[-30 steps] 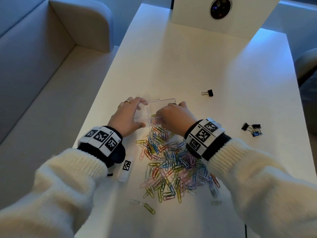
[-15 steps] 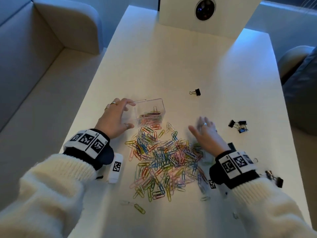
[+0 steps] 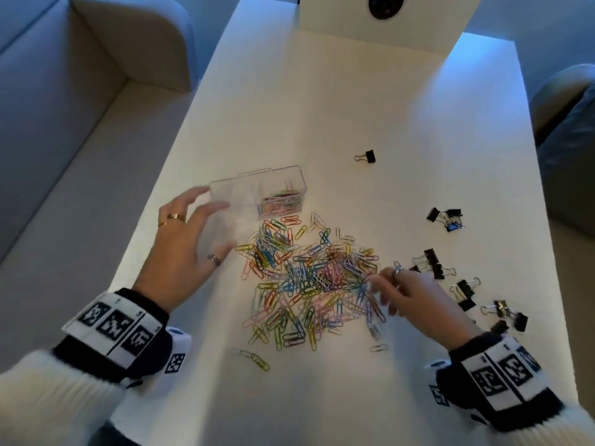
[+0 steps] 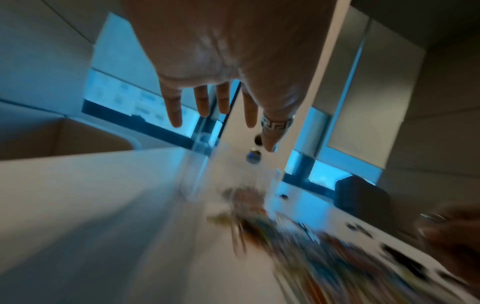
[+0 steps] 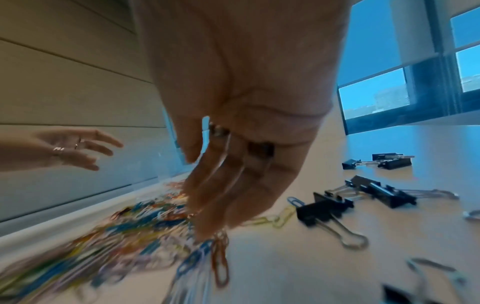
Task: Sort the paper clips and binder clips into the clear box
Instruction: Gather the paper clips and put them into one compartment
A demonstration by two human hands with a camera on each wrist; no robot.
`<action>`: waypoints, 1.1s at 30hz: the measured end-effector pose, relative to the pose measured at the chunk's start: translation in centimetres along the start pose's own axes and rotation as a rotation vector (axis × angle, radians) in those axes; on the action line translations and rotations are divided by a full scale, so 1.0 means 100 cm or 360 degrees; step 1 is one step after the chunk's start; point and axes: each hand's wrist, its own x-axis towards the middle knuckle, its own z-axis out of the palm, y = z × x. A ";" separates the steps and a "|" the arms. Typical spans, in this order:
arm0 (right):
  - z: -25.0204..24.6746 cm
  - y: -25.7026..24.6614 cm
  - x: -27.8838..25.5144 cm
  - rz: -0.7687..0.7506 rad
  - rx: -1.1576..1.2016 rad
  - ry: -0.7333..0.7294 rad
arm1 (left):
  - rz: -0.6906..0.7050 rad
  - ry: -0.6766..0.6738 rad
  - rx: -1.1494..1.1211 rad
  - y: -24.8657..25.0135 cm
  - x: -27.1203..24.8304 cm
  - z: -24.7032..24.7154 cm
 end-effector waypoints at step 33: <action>0.045 0.050 -0.043 0.0124 -0.0504 0.0396 | 0.0184 -0.0833 0.0499 0.096 -0.081 0.120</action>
